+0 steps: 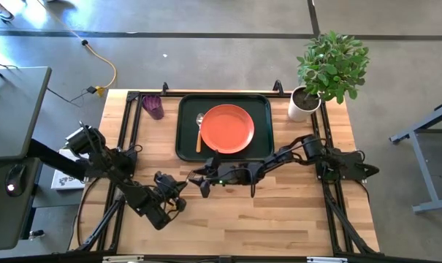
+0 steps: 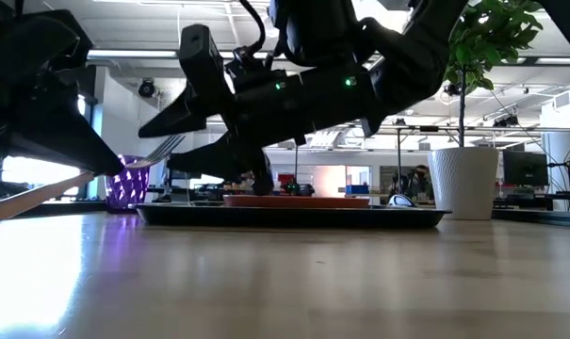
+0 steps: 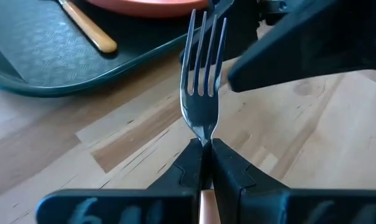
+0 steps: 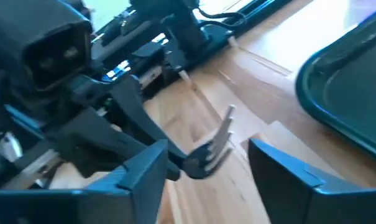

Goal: Pick and place plate/cup/fork/spoon on tray
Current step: Put the orange fork on the black serving tray to the left of the orange spoon

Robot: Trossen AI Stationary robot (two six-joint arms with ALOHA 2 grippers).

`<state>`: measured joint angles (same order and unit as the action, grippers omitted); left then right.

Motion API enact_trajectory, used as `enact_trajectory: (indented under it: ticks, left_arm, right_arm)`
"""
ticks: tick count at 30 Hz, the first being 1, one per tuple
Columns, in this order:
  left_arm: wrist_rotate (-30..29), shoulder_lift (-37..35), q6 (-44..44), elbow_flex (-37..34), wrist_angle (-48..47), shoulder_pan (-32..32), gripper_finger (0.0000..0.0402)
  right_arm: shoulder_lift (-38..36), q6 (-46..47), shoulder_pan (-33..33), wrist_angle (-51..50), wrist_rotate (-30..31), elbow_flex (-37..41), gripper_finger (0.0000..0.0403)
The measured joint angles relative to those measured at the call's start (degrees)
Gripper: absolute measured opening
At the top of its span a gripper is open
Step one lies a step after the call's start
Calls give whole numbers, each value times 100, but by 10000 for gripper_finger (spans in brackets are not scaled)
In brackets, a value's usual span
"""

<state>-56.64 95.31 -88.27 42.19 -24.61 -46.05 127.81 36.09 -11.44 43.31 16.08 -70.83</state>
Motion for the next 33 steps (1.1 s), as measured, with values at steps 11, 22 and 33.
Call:
enact_trajectory:
  ticks: [11, 22, 33]
  left_arm:
    - [76, -58, 685, -7, 703, -10, 31]
    - [-197, -1227, 1734, 4, 509, -215, 131]
    - [-1608, -1901, 1844, 0, -92, -174, 154]
  right_arm:
    - [0, 91, 413, 64, -1289, -2, 9]
    - [-1055, -1423, 880, -1870, -1742, -11, 2]
    - [-1905, -3469, 1804, -6218, -2112, -2172, 0]
